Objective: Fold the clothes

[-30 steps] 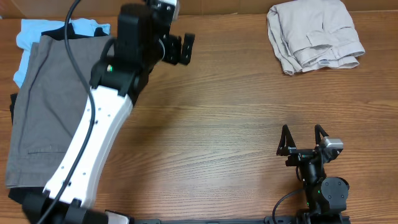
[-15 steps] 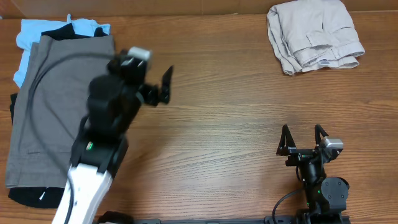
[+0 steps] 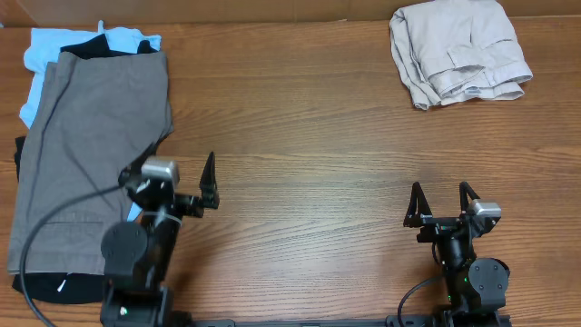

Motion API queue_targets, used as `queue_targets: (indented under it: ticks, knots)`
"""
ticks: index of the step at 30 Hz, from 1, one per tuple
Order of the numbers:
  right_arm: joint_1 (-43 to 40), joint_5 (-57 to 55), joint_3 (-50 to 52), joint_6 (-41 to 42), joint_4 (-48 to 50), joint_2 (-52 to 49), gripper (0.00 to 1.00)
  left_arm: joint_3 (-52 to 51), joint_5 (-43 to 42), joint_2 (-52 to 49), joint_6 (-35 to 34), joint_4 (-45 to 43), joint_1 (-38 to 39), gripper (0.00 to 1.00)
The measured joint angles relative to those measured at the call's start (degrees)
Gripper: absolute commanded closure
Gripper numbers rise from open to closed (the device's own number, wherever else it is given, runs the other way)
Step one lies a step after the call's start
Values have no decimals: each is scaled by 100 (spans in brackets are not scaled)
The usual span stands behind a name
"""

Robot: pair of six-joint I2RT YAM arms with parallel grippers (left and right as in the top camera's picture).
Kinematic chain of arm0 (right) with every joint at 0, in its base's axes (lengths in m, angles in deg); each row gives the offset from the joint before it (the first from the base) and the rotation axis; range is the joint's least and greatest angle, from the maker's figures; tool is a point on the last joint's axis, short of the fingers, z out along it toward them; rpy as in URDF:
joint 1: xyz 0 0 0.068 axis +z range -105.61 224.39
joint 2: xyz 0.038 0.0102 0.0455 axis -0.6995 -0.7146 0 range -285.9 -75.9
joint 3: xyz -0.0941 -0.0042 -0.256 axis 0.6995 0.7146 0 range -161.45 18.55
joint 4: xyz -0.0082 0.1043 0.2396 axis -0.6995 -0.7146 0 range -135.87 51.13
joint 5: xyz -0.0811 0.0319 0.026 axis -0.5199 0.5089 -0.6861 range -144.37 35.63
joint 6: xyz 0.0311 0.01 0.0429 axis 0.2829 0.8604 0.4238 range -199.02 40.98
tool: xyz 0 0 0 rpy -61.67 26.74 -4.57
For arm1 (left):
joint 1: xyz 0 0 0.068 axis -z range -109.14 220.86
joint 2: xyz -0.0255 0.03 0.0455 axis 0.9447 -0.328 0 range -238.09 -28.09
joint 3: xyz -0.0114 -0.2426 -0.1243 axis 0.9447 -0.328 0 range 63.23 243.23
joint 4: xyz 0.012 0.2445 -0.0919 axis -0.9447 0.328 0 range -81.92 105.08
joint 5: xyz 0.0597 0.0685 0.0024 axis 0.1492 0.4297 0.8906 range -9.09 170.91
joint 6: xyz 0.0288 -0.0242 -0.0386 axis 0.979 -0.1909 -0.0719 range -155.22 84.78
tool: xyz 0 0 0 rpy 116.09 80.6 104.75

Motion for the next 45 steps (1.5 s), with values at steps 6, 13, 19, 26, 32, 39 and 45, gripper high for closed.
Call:
queue_targets:
  ticks: [6,13,19,26,32,39,45]
  knots:
    - [0,2,0,-2,0,0,0,-894,2,1156,-262,-4,-391,0]
    - [0,2,0,0,-2,0,0,-1609,0,2168,-522,-4,-566,0]
    - [0,0,0,-2,-2,0,0,-2065,0,2651,-608,50,-566,0]
    - [0,2,0,-2,-4,0,0,-2151,87,2750,-610,435,-566,0]
    - [0,0,0,-2,-2,0,0,-2164,153,2765,-610,717,-566,0]
    - [0,0,0,-2,0,0,0,-2164,155,2767,-610,717,-566,0]
    - [0,0,0,0,0,0,0,-2164,175,2767,-610,717,-566,0]
